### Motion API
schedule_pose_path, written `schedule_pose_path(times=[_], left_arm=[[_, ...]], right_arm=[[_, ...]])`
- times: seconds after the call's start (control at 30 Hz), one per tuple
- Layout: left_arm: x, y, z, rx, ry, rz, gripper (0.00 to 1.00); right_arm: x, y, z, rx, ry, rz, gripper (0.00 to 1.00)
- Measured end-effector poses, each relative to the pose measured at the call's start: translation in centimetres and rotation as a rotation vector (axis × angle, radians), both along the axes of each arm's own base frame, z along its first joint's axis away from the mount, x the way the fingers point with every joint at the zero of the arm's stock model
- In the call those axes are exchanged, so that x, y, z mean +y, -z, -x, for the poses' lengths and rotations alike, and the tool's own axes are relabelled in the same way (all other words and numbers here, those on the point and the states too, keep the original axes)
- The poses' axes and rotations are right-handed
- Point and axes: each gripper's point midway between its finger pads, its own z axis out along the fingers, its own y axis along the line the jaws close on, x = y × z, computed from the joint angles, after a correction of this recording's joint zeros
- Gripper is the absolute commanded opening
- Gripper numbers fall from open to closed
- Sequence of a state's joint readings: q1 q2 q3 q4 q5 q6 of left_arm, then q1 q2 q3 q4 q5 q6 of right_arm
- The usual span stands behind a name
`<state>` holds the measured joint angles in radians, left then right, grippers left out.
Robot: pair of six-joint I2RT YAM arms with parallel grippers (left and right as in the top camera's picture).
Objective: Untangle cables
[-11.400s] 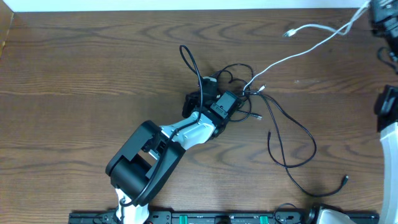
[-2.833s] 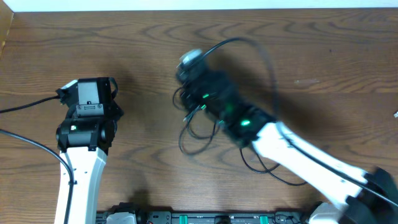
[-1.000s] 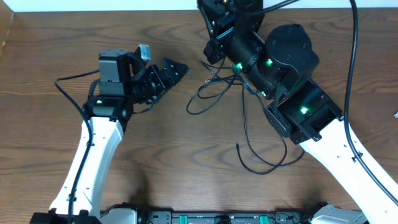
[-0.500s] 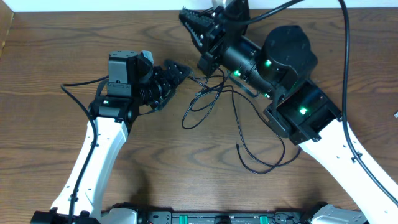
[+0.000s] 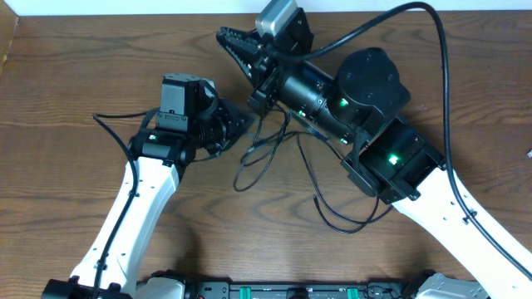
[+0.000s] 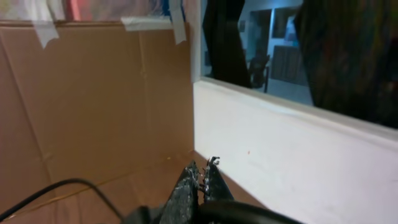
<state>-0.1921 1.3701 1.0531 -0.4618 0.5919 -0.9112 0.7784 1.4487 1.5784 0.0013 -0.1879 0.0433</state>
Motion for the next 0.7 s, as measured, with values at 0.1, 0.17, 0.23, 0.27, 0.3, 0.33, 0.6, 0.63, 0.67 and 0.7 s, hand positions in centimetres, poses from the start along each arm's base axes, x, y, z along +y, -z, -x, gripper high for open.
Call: schedule_pose_path(times=[0.1,0.17,0.23,0.27,0.3,0.33,0.6,0.63,0.67,0.7], left_arm=[[0.4,0.7,0.4,0.031,-0.014,-0.026,0.07],[0.9,1.1,0.6,0.047,-0.029,-0.051,0.08],[1.4,1.5,0.5,0.045,-0.041,-0.086,0.08],[1.8,1.8,0.5,0.046,-0.051,-0.109,0.08],[2.1,2.0,0.5,0.048,-0.06,-0.131,0.07],[2.6,2.3,0.5,0.051,-0.074,-0.159,0.07],[9.2,5.1,1.6,0.116,-0.229,-0.519,0.08],[10.1,5.3,1.9,0.126,-0.249,-0.567,0.07],[11.2,5.4,2.2,0.135,-0.273,-0.626,0.08],[12.0,5.5,2.4,0.143,-0.29,-0.668,0.08]], right_arm=[[-0.2,-0.8,-0.1,-0.026,0.013,-0.023,0.01],[-0.4,-1.2,-0.2,-0.034,0.025,-0.035,0.01],[-0.6,-1.4,-0.5,-0.037,0.047,-0.042,0.01],[-0.8,-1.4,-0.7,-0.038,0.059,-0.043,0.01],[-0.9,-1.4,-0.8,-0.039,0.069,-0.043,0.01],[-1.0,-1.4,-0.9,-0.042,0.081,-0.043,0.01],[-2.2,-1.5,-2.3,-0.077,0.194,-0.017,0.01],[-2.5,-1.5,-2.5,-0.082,0.216,-0.012,0.01],[-2.7,-1.5,-2.7,-0.087,0.236,-0.008,0.01],[-3.0,-1.5,-3.0,-0.092,0.258,-0.002,0.01]])
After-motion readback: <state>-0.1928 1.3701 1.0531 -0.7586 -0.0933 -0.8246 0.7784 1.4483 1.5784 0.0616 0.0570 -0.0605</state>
